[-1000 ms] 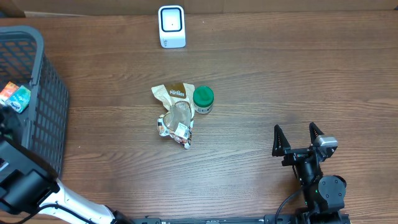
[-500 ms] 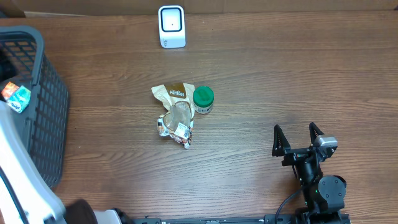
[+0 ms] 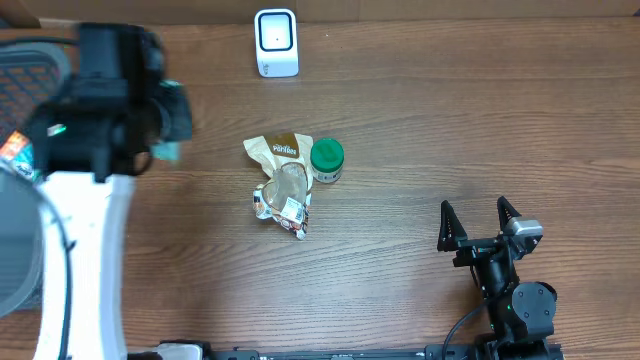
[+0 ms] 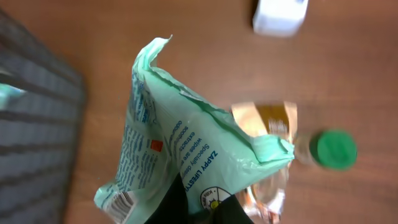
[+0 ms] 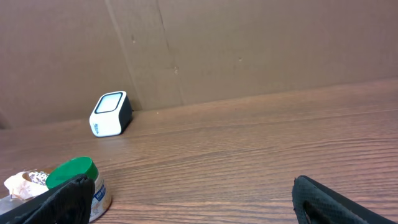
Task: Scan the item barcode
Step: 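Carry the pouch over and drop it left of the Pantree bag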
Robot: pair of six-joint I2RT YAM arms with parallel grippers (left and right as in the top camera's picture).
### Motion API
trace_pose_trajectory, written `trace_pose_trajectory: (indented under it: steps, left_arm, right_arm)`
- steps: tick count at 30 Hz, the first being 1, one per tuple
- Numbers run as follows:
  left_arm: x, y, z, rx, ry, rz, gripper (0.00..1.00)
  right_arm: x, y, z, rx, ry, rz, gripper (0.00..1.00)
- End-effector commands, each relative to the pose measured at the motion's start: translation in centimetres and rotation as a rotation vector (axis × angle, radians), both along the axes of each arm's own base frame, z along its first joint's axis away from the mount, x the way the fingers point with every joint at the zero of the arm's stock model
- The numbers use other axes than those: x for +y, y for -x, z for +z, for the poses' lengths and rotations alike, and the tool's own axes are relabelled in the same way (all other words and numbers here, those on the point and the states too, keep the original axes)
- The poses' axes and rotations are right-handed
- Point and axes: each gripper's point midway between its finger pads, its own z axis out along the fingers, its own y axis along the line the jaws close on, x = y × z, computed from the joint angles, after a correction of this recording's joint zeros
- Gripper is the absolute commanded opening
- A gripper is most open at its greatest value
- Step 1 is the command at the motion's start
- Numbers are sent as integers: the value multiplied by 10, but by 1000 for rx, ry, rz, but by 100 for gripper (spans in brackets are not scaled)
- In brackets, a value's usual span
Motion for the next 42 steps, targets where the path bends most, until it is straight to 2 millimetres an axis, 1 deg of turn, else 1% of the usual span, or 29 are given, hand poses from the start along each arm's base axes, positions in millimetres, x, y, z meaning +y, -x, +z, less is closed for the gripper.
trace_pose_trajectory:
  steps: [1,6,8,11,18,25,29,30,32,33,34,35,36,39,41,42]
  left_arm:
    - [-22,0,-58,148,39,35,4]
    - [-41,-1,-122,260,42,37,4]
    - [-46,-1,-141,293,51,49,4]
    - [-51,-2,-165,335,63,87,4]
    - [-63,0,-201,426,74,166,4]
    - [-84,5,-226,498,78,126,4]
    - [-88,4,-231,507,82,119,5]
    - [-88,5,-232,508,82,120,14]
    - [-88,5,-232,509,81,119,64]
    - [-87,5,-232,509,80,118,81]
    - [-87,5,-232,509,78,112,90]
    - [-87,5,-232,508,78,113,93]
    - [-86,4,-232,507,76,115,94]
    - [-87,1,-227,492,81,113,94]
    - [-89,-5,-219,469,85,96,94]
    - [-90,-10,-206,441,87,74,94]
  right_arm:
    - [0,0,-1,-5,0,3,100]
    - [0,0,-1,-5,0,3,100]
    - [0,0,-1,-5,0,3,100]
    - [0,0,-1,-5,0,3,100]
    - [0,0,-1,-5,0,3,100]
    - [0,0,-1,-5,0,3,100]
    - [0,0,-1,-5,0,3,100]
    - [0,0,-1,-5,0,3,100]
    - [0,0,-1,-5,0,3,100]
    - [0,0,-1,-5,0,3,100]
    - [0,0,-1,-5,0,3,100]
    - [0,0,-1,-5,0,3,100]
    - [0,0,-1,-5,0,3,100]
    - [0,0,-1,-5,0,3,100]
    - [0,0,-1,-5,0,3,100]
    - [0,0,-1,-5,0,4,100]
